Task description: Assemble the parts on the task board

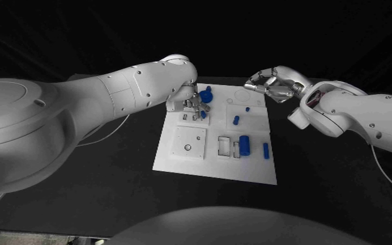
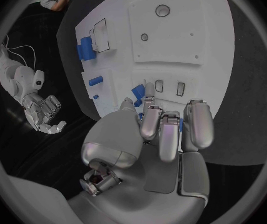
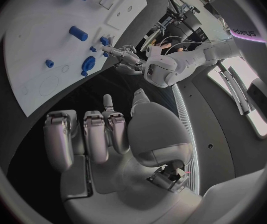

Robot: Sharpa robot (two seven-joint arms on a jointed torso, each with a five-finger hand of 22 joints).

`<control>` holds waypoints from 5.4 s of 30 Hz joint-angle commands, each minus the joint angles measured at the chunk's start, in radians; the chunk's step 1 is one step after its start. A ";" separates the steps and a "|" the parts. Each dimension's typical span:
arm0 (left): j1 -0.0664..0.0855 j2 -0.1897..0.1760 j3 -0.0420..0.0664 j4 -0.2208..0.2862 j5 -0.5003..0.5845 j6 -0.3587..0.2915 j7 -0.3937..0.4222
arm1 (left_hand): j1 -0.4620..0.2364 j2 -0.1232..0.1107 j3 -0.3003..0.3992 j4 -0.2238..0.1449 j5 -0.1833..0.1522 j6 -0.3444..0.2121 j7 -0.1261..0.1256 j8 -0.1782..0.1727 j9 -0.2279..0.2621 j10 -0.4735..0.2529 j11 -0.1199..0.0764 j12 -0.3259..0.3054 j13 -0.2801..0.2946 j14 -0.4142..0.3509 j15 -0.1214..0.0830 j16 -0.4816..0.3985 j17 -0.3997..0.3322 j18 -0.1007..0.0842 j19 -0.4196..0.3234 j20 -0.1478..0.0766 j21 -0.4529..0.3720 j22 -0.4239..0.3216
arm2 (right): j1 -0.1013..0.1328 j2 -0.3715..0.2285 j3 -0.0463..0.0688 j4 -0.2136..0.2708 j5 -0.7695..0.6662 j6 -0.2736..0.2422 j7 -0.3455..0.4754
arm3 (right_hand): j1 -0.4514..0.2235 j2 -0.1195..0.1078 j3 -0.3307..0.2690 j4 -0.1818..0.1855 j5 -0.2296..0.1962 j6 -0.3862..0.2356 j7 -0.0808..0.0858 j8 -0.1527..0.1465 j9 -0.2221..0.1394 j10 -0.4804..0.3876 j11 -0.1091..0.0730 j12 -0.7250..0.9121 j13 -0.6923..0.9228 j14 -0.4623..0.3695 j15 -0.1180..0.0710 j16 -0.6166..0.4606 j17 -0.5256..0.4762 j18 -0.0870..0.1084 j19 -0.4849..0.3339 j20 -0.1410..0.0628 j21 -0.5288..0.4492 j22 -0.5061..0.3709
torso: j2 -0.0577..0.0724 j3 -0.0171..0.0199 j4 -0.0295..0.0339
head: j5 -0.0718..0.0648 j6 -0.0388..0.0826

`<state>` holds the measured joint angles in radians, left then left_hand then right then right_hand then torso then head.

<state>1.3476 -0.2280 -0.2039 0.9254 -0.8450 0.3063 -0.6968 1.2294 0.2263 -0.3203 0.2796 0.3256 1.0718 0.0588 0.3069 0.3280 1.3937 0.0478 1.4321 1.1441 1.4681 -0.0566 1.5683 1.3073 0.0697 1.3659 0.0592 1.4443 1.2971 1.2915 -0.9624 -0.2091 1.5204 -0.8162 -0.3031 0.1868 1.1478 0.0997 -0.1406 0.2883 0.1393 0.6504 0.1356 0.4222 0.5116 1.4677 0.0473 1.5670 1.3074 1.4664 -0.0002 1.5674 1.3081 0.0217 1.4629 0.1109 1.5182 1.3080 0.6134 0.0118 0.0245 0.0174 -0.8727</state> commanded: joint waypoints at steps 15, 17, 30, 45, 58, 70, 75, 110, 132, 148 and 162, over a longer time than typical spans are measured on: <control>-0.009 0.014 0.001 -0.010 0.009 -0.003 -0.002 | 0.148 -0.045 0.102 -0.061 0.142 0.038 -0.019 -0.029 0.034 0.177 -0.072 0.139 0.427 0.103 -0.010 0.002 0.263 -0.003 -0.005 -0.011 -0.009 0.007 | -0.002 -0.001 -0.001 -0.002 -0.003 0.029 -0.009 | 0.009 0.003 -0.011 0.001 0.004 0.017 -0.002 0.011 0.002 0.103 0.005 0.004 0.263 0.104 -0.001 0.003 0.263 -0.002 0.048 -0.001 -0.008 0.237 | -0.001 0.0001 0.0002 | 0.003 0.000; -0.010 0.013 0.001 -0.011 0.009 -0.005 -0.003 | 0.161 -0.051 0.121 -0.066 0.135 0.044 -0.023 -0.024 0.045 0.177 -0.075 0.139 0.427 0.103 -0.013 0.002 0.263 -0.003 -0.004 -0.014 -0.009 0.008 | -0.002 -0.001 -0.001 -0.002 -0.004 0.030 -0.010 | 0.009 0.003 -0.011 0.001 0.004 0.018 -0.002 0.012 0.003 0.103 0.005 0.004 0.263 0.104 -0.001 0.003 0.263 -0.002 0.047 -0.001 -0.008 0.237 | -0.001 0.0001 0.0000 | 0.004 0.000; -0.011 0.010 0.001 -0.007 0.008 -0.006 -0.005 | 0.183 -0.106 0.255 -0.059 0.150 0.032 -0.027 -0.007 0.115 0.177 -0.081 0.139 0.427 0.103 -0.019 0.002 0.263 -0.002 -0.003 -0.023 -0.016 0.011 | -0.002 -0.002 -0.001 -0.001 -0.005 0.039 -0.018 | 0.015 0.007 -0.013 -0.001 0.008 0.027 -0.002 0.018 0.004 0.103 0.006 0.004 0.263 0.104 0.000 0.003 0.263 -0.001 0.043 0.000 -0.012 0.235 | -0.001 0.0003 0.0006 | 0.005 0.000; -0.007 -0.047 0.002 0.076 -0.070 -0.010 -0.001 | 0.113 -0.269 0.609 -0.062 0.124 -0.026 -0.031 0.093 0.306 0.177 -0.084 0.139 0.427 0.103 -0.024 0.002 0.263 -0.003 0.002 -0.028 -0.026 0.025 | -0.004 -0.016 -0.002 0.002 -0.005 0.039 -0.020 | 0.019 0.008 -0.013 -0.002 0.010 0.030 -0.002 0.021 0.004 0.103 0.006 0.004 0.263 0.104 0.000 0.003 0.263 0.003 0.033 0.000 -0.022 0.231 | -0.001 0.0000 0.0011 | 0.002 0.000; 0.022 -0.112 0.004 0.161 -0.112 0.020 0.065 | 0.073 -0.308 0.717 -0.092 0.090 -0.038 -0.029 0.104 0.347 0.177 -0.083 0.139 0.427 0.103 -0.021 0.002 0.263 -0.001 -0.005 -0.024 -0.036 0.023 | -0.016 -0.016 -0.002 -0.003 -0.004 0.045 -0.022 | 0.021 0.009 -0.014 -0.002 0.011 0.030 -0.002 0.022 0.004 0.103 0.006 0.004 0.263 0.104 0.000 0.003 0.263 0.004 0.029 0.001 -0.026 0.229 | -0.001 -0.0004 0.0011 | 0.011 0.000; 0.025 -0.147 0.004 0.194 -0.125 -0.047 0.145 | 0.049 -0.312 0.743 -0.091 0.031 -0.053 -0.025 0.095 0.357 0.177 -0.080 0.139 0.427 0.103 -0.018 0.002 0.263 -0.001 -0.006 -0.021 -0.038 0.026 | -0.021 -0.011 -0.003 0.002 -0.041 0.034 -0.014 | 0.235 0.003 0.052 -0.110 0.269 0.027 -0.014 0.021 -0.009 0.103 -0.008 0.004 0.263 0.104 -0.013 0.003 0.263 0.004 0.029 -0.009 -0.025 0.229 | 0.000 -0.0008 -0.0004 | 0.006 0.000; 0.026 -0.190 0.004 0.258 -0.124 -0.100 0.212 | 0.042 -0.311 0.754 -0.095 -0.018 -0.083 -0.015 0.068 0.350 0.177 -0.073 0.139 0.427 0.103 -0.013 0.002 0.263 -0.006 0.009 -0.017 -0.027 0.047 | -0.021 -0.001 -0.002 0.035 -0.172 -0.023 -0.039 | 0.323 -0.018 0.111 -0.164 0.302 0.056 -0.008 -0.003 -0.042 0.103 -0.003 0.004 0.263 0.104 -0.011 0.003 0.263 -0.004 0.053 -0.011 -0.002 0.239 | 0.000 -0.0006 0.0000 | 0.003 0.000; 0.005 -0.580 -0.020 0.662 -0.110 -0.435 0.599 | 0.127 -0.293 0.632 -0.088 -0.150 -0.081 0.026 -0.087 0.164 0.177 -0.036 0.139 0.427 0.103 0.020 0.002 0.263 -0.010 0.026 0.017 -0.021 0.083 | -0.114 0.198 -0.001 0.130 -0.916 0.024 -0.598 | 0.037 -0.120 0.065 -0.023 -0.004 0.305 -0.045 -0.110 -0.076 0.103 -0.026 0.004 0.263 0.104 -0.035 0.003 0.263 -0.012 0.084 -0.033 0.023 0.249 | -0.004 -0.0091 0.0067 | -0.029 0.000; -0.012 -0.590 -0.022 0.661 -0.117 -0.391 0.564 | 0.140 -0.289 0.617 -0.080 -0.145 -0.080 0.026 -0.092 0.154 0.177 -0.036 0.139 0.427 0.103 0.019 0.002 0.263 -0.008 0.018 0.016 -0.029 0.076 | -0.164 0.252 0.000 0.078 -0.915 0.098 -0.624 | 0.013 -0.158 0.110 -0.012 0.004 0.253 -0.029 -0.145 -0.028 0.103 -0.012 0.004 0.263 0.104 -0.023 0.003 0.263 0.001 0.053 -0.024 -0.018 0.232 | -0.004 -0.0074 0.0056 | -0.028 0.000; -0.023 -0.589 -0.023 0.657 -0.122 -0.356 0.534 | 0.146 -0.285 0.608 -0.072 -0.145 -0.083 0.028 -0.098 0.146 0.172 -0.035 0.135 0.420 0.103 0.020 0.002 0.263 -0.006 0.012 0.017 -0.036 0.071 | -0.182 0.283 0.000 0.044 -0.904 0.062 -0.607 | -0.001 -0.157 0.123 -0.008 0.007 0.244 -0.027 -0.145 -0.001 0.103 -0.009 0.004 0.263 0.104 -0.021 0.003 0.263 0.004 0.045 -0.022 -0.028 0.228 | -0.004 -0.0080 0.0058 | -0.027 0.000; -0.033 -0.587 -0.023 0.652 -0.122 -0.350 0.535 | 0.151 -0.279 0.603 -0.068 -0.138 -0.082 0.029 -0.100 0.141 0.165 -0.034 0.130 0.410 0.103 0.021 0.002 0.263 -0.006 0.010 0.017 -0.038 0.070 | -0.189 0.299 0.000 0.030 -0.895 0.031 -0.570 | 0.090 -0.151 0.177 -0.096 0.241 0.242 -0.039 -0.114 0.126 0.103 -0.019 0.004 0.263 0.104 -0.028 0.003 0.263 0.005 0.043 -0.027 -0.036 0.227 | -0.004 -0.0080 0.0054 | -0.026 0.000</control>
<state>1.3158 -0.8172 -0.2272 1.5772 -0.9649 -0.0618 -0.1617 1.3747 -0.0564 0.2885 0.2106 0.1848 0.9863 0.0836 0.2140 0.4703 1.4668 0.0140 1.5687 1.3074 1.4637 -0.0393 1.5683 1.3075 0.0697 1.3827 0.0784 1.4115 1.3073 1.1046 -0.6653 -0.2084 1.5512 -1.7116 -0.2590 -0.4102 1.2309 -0.0515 0.0349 0.1981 0.3697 0.8949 0.1034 0.3025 0.6330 1.4667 0.0322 1.5670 1.3077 1.4665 -0.0290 1.5673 1.3076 0.0220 1.4682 0.0839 1.4870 1.3080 0.6094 0.0036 0.0304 -0.0095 -0.8726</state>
